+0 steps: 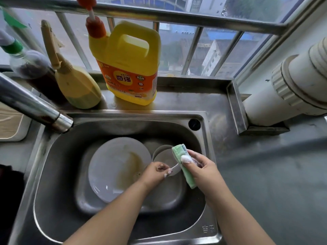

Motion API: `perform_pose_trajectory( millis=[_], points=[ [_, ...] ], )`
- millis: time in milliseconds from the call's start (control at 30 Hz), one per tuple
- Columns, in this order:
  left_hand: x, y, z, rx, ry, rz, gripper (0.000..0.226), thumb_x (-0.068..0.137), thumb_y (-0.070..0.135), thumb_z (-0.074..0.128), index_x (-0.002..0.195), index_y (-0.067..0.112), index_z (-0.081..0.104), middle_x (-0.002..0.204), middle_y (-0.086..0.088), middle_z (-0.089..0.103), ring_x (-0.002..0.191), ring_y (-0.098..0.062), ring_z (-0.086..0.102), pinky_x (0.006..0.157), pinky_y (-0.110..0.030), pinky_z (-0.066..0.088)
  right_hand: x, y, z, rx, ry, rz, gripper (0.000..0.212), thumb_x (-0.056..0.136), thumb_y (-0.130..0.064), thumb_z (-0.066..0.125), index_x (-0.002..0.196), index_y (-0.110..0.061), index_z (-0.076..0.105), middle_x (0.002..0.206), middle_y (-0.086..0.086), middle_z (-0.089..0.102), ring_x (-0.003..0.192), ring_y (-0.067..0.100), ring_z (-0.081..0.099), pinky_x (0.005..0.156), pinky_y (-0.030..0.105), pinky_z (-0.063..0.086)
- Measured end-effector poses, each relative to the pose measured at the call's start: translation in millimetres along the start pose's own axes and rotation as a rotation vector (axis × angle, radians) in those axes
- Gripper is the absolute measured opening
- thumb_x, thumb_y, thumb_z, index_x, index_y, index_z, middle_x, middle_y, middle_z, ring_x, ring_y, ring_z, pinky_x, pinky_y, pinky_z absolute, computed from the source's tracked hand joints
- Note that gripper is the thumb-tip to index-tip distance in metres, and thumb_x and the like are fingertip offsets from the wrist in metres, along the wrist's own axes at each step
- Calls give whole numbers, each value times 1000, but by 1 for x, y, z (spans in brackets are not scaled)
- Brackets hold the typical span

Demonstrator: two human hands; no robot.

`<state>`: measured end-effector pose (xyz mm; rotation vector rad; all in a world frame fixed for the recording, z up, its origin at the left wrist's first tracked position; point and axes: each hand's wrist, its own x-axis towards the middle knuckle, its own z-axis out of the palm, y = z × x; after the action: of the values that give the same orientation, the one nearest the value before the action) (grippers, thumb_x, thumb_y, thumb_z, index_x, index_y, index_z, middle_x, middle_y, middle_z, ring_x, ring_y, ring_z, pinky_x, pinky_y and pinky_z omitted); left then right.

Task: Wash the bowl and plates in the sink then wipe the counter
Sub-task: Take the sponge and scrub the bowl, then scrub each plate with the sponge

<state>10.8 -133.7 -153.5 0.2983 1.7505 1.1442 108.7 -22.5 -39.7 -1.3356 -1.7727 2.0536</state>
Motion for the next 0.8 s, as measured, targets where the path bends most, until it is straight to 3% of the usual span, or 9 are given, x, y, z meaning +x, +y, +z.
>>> perform_pose_trajectory(
  millis=[67, 167, 200, 300, 433, 533, 633, 800],
  points=[
    [-4, -2, -3, -5, 43, 8, 4, 86, 12, 68, 83, 13, 70, 78, -3, 66, 78, -12, 59, 75, -25, 46, 0, 1, 2, -2, 1, 13, 21, 85, -16, 68, 98, -33, 66, 96, -8, 72, 81, -3, 67, 64, 11, 49],
    [-14, -3, -18, 20, 166, 14, 12, 88, 3, 63, 97, -3, 69, 88, 0, 62, 86, -9, 57, 72, -8, 43, 1, 4, 5, -18, -5, 42, 25, 85, -18, 68, 109, -26, 66, 99, -6, 71, 84, 0, 67, 65, 11, 49],
    [-18, -5, -28, 37, 220, -11, 14, 88, 1, 61, 100, -3, 67, 91, -2, 61, 89, -12, 57, 72, -9, 43, 1, 5, 7, -27, -8, 52, 26, 86, -19, 68, 110, -26, 65, 100, -6, 71, 86, 1, 66, 64, 11, 49],
    [-30, -27, -70, 165, 423, -131, 14, 87, 4, 59, 99, 9, 65, 102, -11, 64, 94, -27, 60, 78, -25, 45, 3, 7, 20, -42, -27, 64, 26, 86, -21, 67, 111, -27, 64, 101, -6, 70, 88, 2, 66, 65, 12, 48],
    [-44, -53, -124, 242, 669, -305, 26, 84, 10, 64, 108, 7, 55, 118, -17, 55, 103, -36, 57, 85, -33, 45, 5, 13, 53, -60, -95, 78, 22, 86, -23, 67, 105, -32, 63, 96, -11, 69, 88, 3, 65, 68, 17, 49],
    [-45, -60, -146, 329, 681, -426, 48, 85, 14, 66, 128, -1, 49, 132, -21, 47, 117, -39, 51, 94, -38, 43, 7, 24, 82, -74, -139, 115, 23, 85, -24, 68, 107, -30, 63, 98, -9, 69, 90, 6, 66, 72, 19, 50],
    [-41, -64, -154, 367, 640, -468, 56, 86, 18, 65, 135, 1, 43, 137, -23, 42, 122, -38, 48, 99, -38, 42, 7, 35, 103, -70, -158, 135, 20, 85, -21, 69, 100, -33, 61, 95, -12, 68, 88, 3, 64, 72, 16, 49],
    [-34, -67, -166, 273, 613, -438, 38, 85, 8, 65, 120, -1, 56, 123, -21, 59, 111, -34, 58, 89, -32, 45, 5, 46, 114, -63, -139, 151, 20, 84, -19, 69, 90, -36, 62, 94, -11, 69, 87, 4, 65, 73, 17, 48]
  ],
)
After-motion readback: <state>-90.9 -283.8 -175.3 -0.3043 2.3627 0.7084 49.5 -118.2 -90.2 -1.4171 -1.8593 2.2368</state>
